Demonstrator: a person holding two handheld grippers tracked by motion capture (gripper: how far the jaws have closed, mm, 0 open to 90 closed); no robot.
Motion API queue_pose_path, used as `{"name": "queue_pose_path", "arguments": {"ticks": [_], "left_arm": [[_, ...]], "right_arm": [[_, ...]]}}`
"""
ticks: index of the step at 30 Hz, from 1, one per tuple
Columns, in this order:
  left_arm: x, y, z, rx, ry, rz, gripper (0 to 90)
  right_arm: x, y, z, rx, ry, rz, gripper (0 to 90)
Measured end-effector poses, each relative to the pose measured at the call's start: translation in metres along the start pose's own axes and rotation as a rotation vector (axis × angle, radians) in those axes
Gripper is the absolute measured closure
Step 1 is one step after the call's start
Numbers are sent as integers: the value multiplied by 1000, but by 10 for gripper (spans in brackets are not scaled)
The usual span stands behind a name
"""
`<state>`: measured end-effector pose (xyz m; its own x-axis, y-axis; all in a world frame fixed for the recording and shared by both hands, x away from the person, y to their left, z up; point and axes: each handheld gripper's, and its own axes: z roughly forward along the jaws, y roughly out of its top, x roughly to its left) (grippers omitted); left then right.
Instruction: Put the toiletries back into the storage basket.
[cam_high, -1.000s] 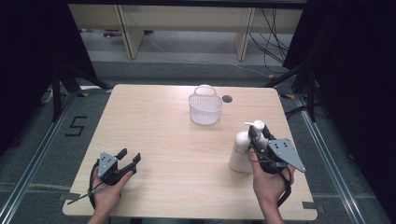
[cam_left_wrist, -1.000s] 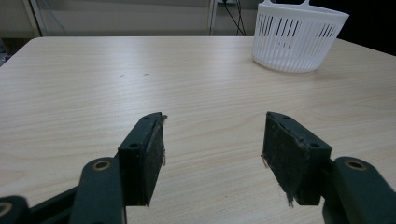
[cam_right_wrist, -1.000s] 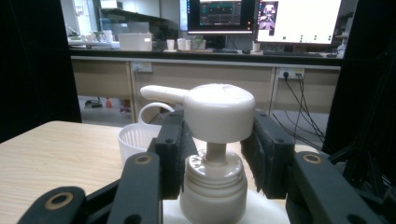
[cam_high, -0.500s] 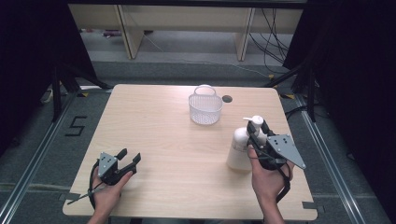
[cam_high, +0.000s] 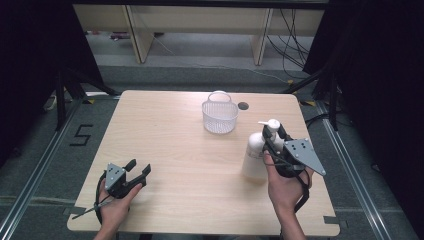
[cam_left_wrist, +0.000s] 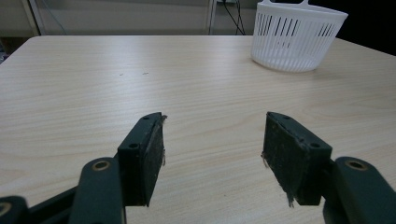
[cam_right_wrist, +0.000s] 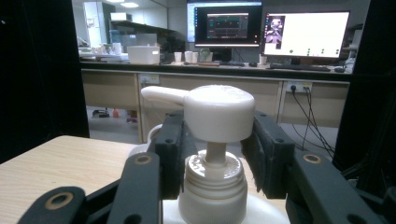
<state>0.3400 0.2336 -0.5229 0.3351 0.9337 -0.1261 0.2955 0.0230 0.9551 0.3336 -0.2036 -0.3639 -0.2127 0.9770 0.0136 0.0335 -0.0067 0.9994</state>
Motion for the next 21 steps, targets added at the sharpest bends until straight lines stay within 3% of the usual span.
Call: {"name": "queue_pose_path", "arguments": {"ticks": [7,14,16,21], "left_arm": [[0,0,0,1,-1,0,377],[0,0,0,0,-3,0,377],[0,0,0,-1,-5,-1,377],[1,0,0,0,-5,-2,377]], "right_arm": [[0,4,4,-12,8,-13,605],[3,6,9,-10,24,20,604],[2,6,10,-20,30,-2,605],[4,8,13,-27,23,9,604]]}}
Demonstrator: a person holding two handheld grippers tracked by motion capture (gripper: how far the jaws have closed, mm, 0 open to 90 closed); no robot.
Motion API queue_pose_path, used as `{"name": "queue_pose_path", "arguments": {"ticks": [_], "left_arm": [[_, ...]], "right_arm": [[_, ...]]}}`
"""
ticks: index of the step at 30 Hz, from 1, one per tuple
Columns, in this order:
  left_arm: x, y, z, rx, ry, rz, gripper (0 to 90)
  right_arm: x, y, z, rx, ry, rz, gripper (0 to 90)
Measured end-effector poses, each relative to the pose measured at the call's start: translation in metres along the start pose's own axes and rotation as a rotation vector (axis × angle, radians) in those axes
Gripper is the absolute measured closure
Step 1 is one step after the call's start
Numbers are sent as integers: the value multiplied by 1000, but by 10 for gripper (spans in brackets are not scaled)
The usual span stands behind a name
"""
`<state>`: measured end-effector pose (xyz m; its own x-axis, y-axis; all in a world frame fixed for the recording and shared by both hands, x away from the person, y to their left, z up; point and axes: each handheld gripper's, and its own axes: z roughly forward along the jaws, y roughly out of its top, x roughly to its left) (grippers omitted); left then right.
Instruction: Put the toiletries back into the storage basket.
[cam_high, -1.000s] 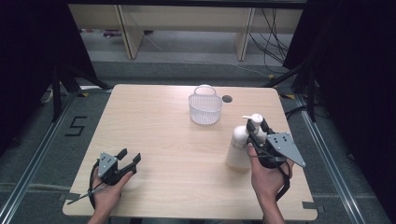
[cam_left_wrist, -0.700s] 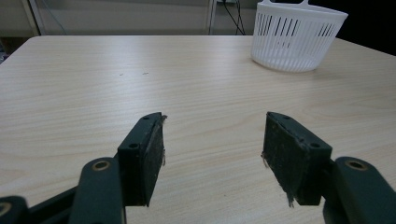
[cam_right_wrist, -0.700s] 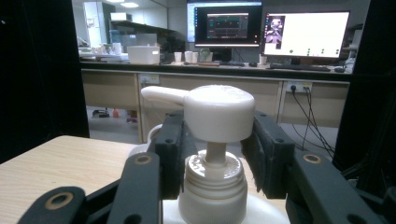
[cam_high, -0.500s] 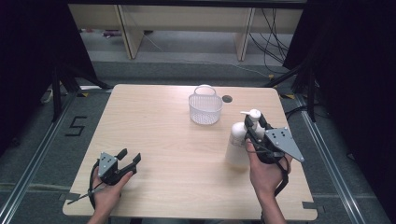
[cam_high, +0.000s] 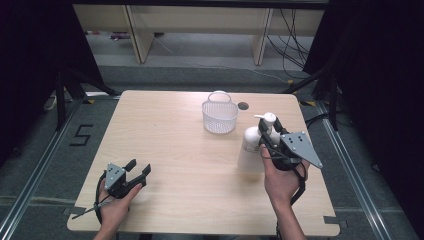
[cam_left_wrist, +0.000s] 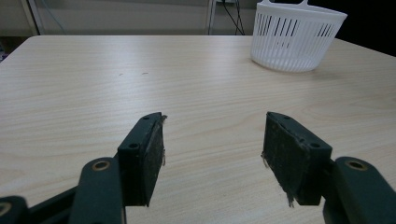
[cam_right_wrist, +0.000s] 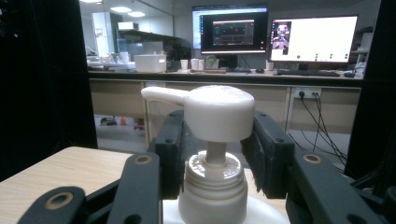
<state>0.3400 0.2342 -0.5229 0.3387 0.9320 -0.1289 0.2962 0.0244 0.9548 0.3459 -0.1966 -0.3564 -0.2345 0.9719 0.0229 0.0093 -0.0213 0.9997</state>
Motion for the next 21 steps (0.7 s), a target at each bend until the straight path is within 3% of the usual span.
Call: {"name": "queue_pose_path", "arguments": {"ticks": [21], "left_arm": [[0,0,0,0,-1,-3,377]], "right_arm": [[4,7,13,-13,10,-3,604]]}}
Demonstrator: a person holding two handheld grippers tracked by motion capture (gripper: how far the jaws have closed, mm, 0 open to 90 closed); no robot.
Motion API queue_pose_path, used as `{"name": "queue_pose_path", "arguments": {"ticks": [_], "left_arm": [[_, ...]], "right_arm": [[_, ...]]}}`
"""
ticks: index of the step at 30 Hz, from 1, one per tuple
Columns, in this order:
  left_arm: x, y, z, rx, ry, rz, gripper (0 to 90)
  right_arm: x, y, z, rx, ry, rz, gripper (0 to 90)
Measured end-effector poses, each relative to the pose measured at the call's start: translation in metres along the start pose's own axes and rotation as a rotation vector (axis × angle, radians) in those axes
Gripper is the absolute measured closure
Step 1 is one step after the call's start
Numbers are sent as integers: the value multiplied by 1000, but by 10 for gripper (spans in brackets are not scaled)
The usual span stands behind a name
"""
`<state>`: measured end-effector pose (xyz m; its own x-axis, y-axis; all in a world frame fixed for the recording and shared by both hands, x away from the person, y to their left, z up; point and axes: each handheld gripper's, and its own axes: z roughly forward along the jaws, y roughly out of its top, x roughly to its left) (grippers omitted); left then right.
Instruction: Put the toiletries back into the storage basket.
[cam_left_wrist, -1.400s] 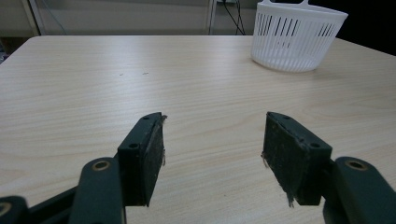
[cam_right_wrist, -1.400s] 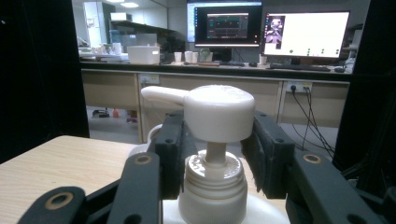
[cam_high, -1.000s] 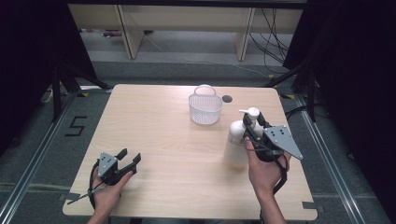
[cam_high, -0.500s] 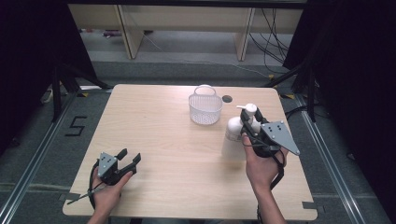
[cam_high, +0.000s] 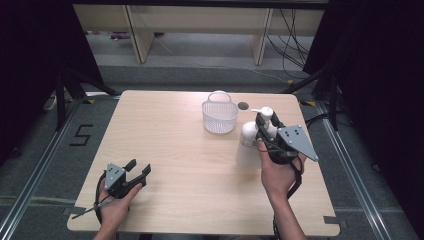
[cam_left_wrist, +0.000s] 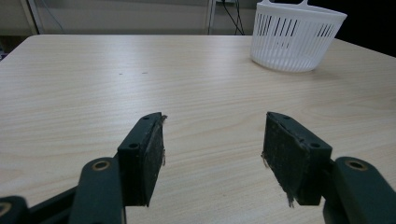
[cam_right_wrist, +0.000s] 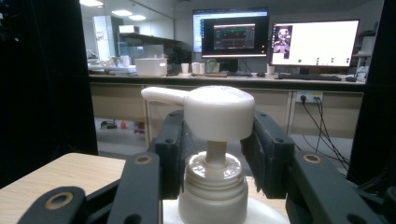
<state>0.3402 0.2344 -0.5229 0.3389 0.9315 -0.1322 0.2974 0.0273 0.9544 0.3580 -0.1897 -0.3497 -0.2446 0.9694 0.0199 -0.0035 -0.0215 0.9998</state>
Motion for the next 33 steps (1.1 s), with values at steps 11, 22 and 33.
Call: {"name": "queue_pose_path", "arguments": {"ticks": [11,22,33], "left_arm": [[0,0,0,1,-2,1,377],[0,0,0,2,-2,3,378],[0,0,0,-6,-8,-9,376]], "right_arm": [[2,3,7,8,-7,11,605],[2,8,15,3,-10,-1,605],[9,12,26,-7,-8,12,605]]}}
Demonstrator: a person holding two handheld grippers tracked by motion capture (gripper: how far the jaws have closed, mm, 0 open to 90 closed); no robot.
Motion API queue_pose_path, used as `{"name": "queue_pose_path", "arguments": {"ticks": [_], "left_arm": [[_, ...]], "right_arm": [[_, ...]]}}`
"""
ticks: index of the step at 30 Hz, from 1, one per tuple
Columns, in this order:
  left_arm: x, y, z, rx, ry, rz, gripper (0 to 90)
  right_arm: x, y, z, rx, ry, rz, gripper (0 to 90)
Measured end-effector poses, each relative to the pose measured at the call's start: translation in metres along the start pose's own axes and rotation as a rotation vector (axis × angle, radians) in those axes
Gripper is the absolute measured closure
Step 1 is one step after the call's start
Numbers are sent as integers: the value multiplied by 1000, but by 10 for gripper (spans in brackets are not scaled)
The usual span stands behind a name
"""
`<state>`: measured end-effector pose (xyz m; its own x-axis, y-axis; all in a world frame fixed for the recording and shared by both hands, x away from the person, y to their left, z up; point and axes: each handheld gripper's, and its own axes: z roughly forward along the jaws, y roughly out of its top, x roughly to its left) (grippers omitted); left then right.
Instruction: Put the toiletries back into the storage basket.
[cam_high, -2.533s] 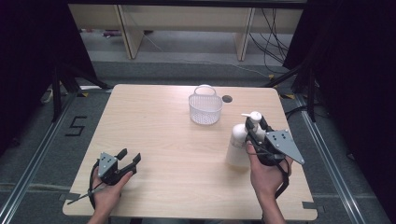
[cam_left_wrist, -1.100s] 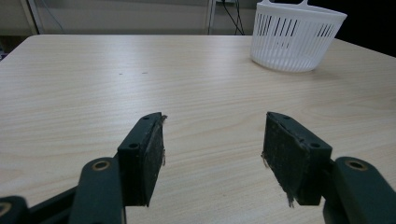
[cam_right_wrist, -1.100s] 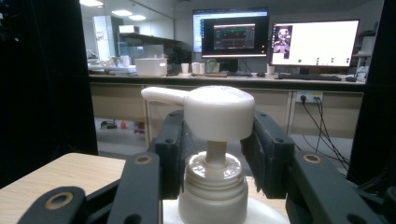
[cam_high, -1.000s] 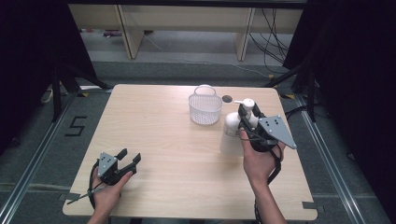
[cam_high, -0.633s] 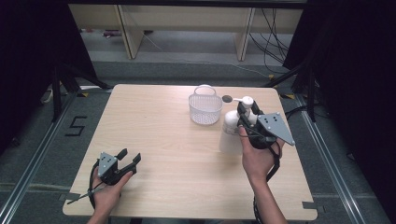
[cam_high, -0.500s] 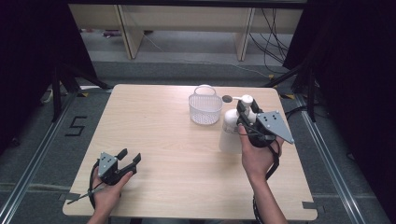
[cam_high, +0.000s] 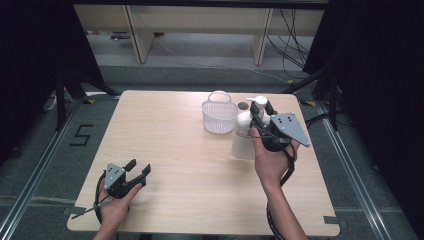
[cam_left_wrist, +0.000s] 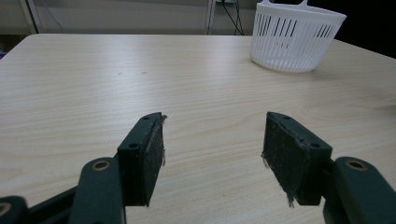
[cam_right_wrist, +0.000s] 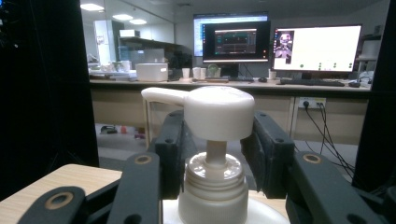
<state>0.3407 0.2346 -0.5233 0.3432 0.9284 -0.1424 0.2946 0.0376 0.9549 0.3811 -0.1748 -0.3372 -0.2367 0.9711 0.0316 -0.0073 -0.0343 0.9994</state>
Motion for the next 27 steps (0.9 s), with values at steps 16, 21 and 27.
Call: {"name": "queue_pose_path", "arguments": {"ticks": [16,21,27], "left_arm": [[0,0,1,-3,-4,-1,376],[0,0,0,6,2,2,376],[1,0,1,-2,-6,-2,375]], "right_arm": [[4,3,10,-15,8,-15,605],[5,5,13,-17,7,-16,605],[7,7,17,-12,11,-8,605]]}}
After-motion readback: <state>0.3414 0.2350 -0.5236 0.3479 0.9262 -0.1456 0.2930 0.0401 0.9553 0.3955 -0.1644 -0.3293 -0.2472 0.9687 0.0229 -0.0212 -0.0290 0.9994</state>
